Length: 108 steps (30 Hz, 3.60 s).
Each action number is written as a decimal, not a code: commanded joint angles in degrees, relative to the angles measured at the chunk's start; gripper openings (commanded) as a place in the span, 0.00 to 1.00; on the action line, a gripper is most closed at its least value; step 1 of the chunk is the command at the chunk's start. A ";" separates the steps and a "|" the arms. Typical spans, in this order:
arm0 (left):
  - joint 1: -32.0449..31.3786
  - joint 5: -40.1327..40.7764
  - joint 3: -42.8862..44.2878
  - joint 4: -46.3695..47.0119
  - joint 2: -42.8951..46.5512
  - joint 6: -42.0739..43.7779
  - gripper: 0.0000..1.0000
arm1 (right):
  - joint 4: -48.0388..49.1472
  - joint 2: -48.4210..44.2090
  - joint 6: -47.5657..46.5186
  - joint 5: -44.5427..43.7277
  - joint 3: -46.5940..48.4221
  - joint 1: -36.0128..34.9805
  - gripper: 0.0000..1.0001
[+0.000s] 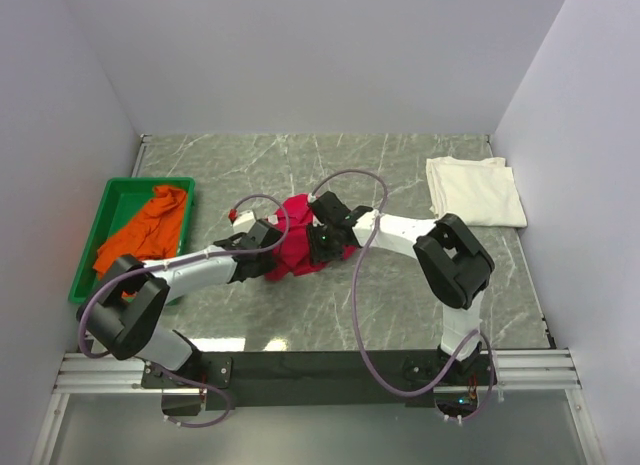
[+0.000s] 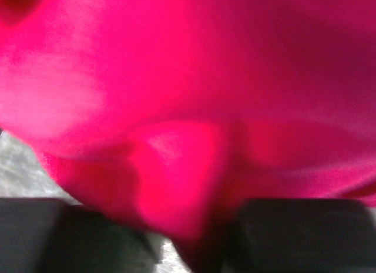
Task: Fold and stack the t-shirts
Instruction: Move the tshirt to the center of the board, then flatten the tshirt out
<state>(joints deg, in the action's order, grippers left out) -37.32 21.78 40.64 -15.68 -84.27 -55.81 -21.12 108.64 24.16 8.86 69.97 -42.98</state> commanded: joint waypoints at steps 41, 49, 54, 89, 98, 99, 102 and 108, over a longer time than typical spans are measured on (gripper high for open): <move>22.29 -5.61 12.81 -6.55 10.79 22.68 0.83 | -6.65 -27.60 -2.63 -7.11 -11.00 23.39 0.72; 22.12 -10.35 4.11 -7.00 17.64 14.95 0.98 | -5.94 -29.01 -0.52 -8.25 -15.30 21.01 0.72; 21.76 -10.27 -2.14 -4.45 20.11 10.99 0.99 | -4.37 -27.96 2.38 -7.82 -17.59 22.15 0.72; 27.37 2.50 22.53 -14.20 15.98 20.11 0.01 | -4.26 -22.59 7.04 -2.97 -0.84 32.52 0.00; 35.65 -20.54 58.40 -22.21 1.47 20.13 0.01 | -11.68 -19.95 4.14 -3.59 31.98 36.04 0.00; 35.91 -21.33 59.54 -21.42 2.52 20.13 0.01 | -9.74 -21.26 3.70 -3.07 31.11 36.21 0.00; 36.96 -24.67 60.51 -17.72 4.37 20.04 0.01 | -2.36 -26.45 3.35 -3.15 26.98 37.44 0.00; 39.25 -28.36 56.07 -16.14 8.76 18.11 0.01 | 1.87 -31.64 0.80 -3.06 21.71 39.29 0.00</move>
<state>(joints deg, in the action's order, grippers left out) 0.32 -4.93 98.50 -34.87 -80.03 -37.17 -24.01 79.61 28.14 8.56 93.62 -5.48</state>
